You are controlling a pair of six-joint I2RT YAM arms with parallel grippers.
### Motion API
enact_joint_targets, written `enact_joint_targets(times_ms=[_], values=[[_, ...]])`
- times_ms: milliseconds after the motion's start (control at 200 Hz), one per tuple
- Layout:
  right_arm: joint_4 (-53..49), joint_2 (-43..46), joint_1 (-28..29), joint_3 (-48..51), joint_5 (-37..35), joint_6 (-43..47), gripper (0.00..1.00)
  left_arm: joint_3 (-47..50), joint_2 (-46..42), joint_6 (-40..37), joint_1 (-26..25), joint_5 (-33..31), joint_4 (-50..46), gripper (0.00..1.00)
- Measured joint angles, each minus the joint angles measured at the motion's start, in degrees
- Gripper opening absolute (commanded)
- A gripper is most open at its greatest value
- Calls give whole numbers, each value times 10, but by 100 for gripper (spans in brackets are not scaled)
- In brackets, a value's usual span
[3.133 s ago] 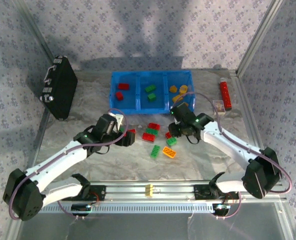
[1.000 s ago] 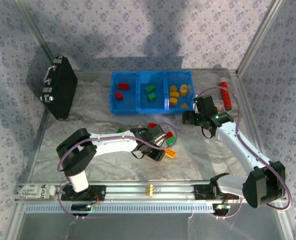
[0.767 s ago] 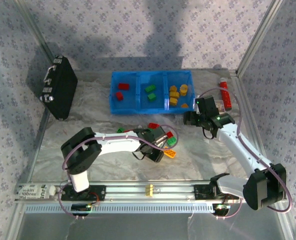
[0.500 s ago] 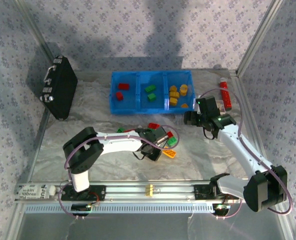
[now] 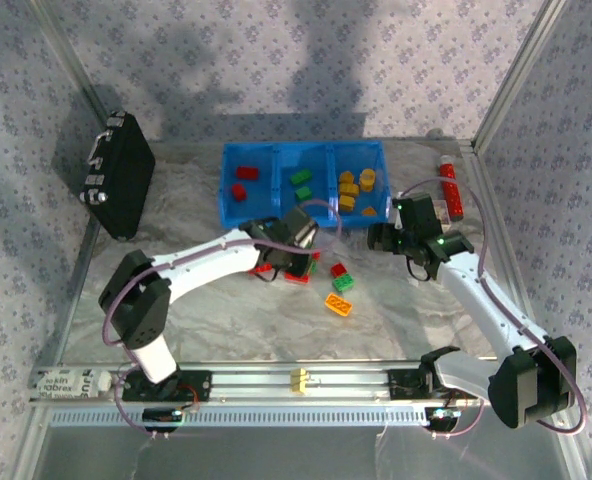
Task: Sort the legos into containers by color
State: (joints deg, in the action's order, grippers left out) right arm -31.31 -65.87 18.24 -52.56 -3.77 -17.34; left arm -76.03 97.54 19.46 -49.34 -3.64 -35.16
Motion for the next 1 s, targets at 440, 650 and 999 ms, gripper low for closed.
enact_joint_targets(times_ms=[440,650,999], values=[[-6,29,9,3,-1,-2,78,-251,134,-108,117,23,-78,91],[-6,35,10,9,3,0,78,-50,-8,-100,118,23,-38,91],[-15,-28,83,11,13,24,75,170,-214,-37,118,23,59,91]])
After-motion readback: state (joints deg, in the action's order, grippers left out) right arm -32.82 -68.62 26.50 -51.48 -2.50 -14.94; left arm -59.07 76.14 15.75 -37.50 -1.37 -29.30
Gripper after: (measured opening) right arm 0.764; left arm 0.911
